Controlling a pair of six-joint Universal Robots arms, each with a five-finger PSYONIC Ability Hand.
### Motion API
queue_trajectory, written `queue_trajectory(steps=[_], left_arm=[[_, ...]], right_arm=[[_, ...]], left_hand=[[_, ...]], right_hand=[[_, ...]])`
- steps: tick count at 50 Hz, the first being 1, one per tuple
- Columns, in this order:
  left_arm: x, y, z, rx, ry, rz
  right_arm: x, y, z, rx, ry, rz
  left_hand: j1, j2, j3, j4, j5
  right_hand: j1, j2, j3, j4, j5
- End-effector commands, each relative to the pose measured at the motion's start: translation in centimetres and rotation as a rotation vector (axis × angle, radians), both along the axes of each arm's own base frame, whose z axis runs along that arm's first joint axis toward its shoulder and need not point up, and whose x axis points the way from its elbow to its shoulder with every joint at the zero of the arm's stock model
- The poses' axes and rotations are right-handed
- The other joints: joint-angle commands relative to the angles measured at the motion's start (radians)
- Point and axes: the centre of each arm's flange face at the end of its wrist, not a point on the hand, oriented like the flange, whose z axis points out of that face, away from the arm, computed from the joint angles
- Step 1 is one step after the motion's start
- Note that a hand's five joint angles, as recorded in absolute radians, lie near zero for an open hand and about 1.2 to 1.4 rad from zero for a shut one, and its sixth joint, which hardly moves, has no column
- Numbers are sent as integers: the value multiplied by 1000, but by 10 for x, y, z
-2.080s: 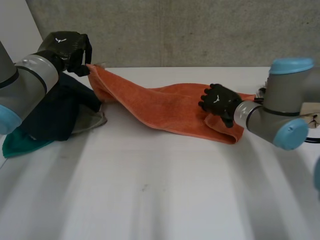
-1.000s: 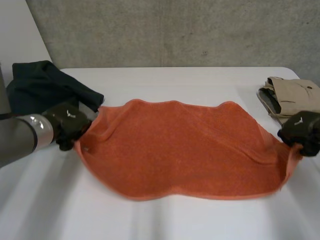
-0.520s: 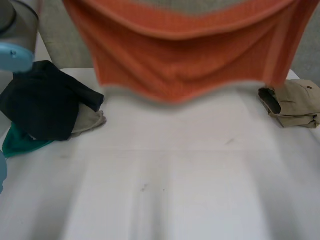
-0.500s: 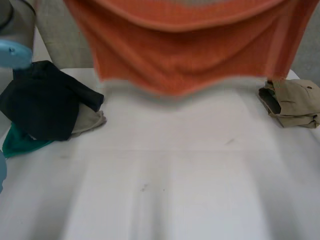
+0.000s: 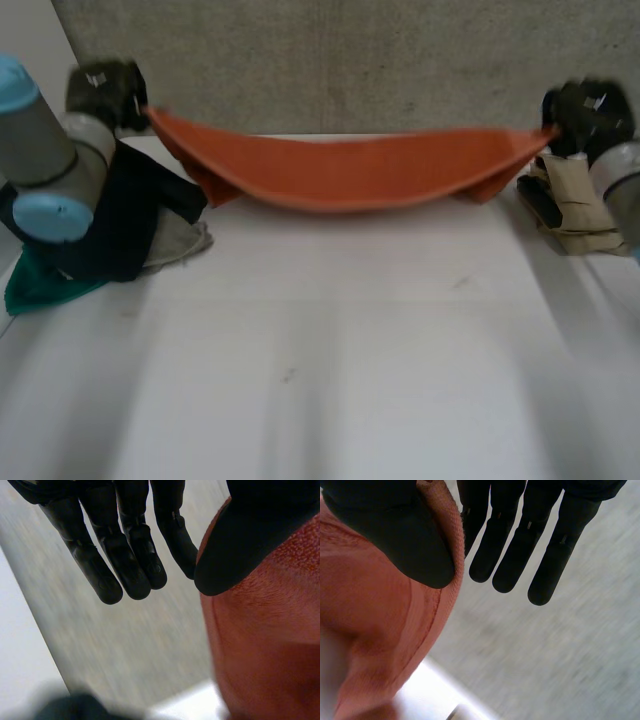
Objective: Fold the laundry.
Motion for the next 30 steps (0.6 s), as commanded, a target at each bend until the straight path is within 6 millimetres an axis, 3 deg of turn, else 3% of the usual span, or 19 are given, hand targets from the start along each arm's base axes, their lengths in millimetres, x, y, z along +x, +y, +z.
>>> queue_trajectory(steps=[1,6,10,18,24,30], left_arm=[[8,33,-49,225,-96,-59],[23,69,-46,350,-207,-94],[37,113,-40,510,-364,-128],[58,194,-45,806,-697,-309],[58,203,-41,743,-762,-344],[51,181,-39,678,-691,-267]], right_arm=[[-7,29,-49,236,135,33],[-20,54,-36,317,229,50],[-38,84,-24,417,358,46],[-69,151,-27,728,693,129],[-65,159,-39,709,741,156],[-62,142,-45,642,654,102]], left_hand=[[244,197,203,194,235],[244,197,203,194,235],[244,197,203,194,235],[244,197,203,194,235],[244,197,203,194,235],[244,197,203,194,235]], right_hand=[[260,217,208,198,210],[260,217,208,198,210],[260,217,208,198,210],[260,217,208,198,210],[260,217,208,198,210],[260,217,208,198,210]])
